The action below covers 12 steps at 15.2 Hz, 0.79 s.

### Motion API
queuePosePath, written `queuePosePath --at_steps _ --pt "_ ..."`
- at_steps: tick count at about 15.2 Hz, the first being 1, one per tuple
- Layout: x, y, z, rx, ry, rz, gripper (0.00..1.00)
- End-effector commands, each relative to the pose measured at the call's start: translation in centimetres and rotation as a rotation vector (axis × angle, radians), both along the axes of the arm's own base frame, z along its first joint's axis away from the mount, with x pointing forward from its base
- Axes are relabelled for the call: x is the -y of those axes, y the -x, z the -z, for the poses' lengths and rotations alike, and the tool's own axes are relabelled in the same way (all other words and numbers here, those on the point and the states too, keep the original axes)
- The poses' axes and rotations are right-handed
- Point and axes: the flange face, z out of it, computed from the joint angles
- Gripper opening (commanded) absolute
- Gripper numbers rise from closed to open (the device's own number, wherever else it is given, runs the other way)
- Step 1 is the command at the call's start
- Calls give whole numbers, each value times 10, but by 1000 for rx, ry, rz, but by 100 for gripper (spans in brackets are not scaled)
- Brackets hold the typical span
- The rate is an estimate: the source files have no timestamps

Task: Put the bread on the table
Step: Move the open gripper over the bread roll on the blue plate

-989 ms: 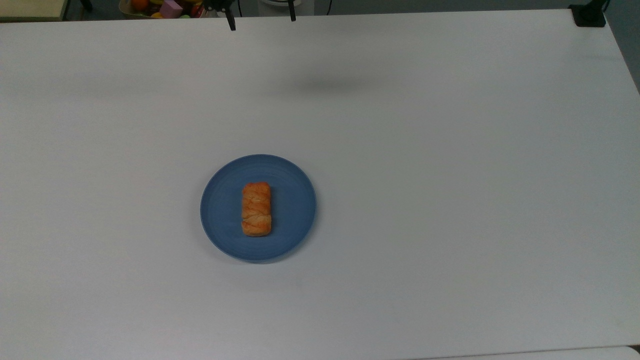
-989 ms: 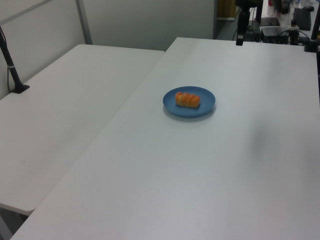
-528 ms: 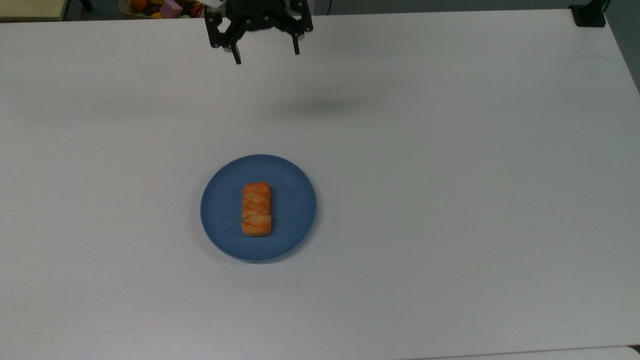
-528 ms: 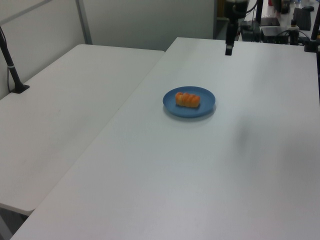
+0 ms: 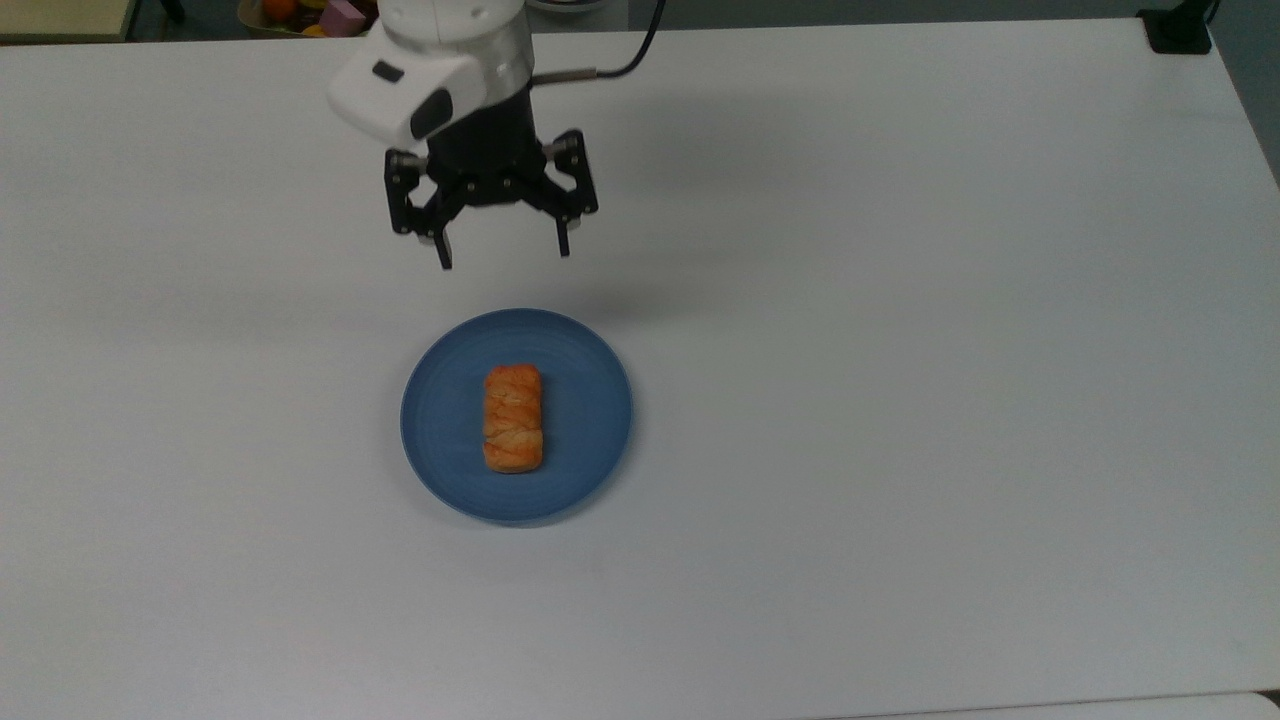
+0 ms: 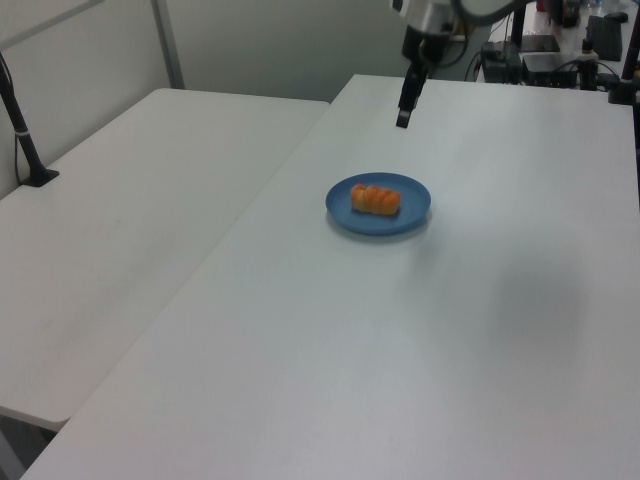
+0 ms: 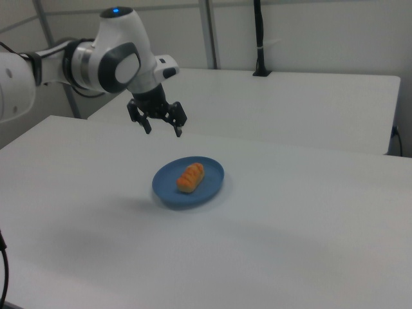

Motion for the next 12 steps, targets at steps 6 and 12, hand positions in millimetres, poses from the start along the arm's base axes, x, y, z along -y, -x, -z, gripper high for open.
queuePosePath --at_steps 6,12 --pt "-3 -44 96 50 55 59 100" --pt "-3 -54 153 30 91 36 100"
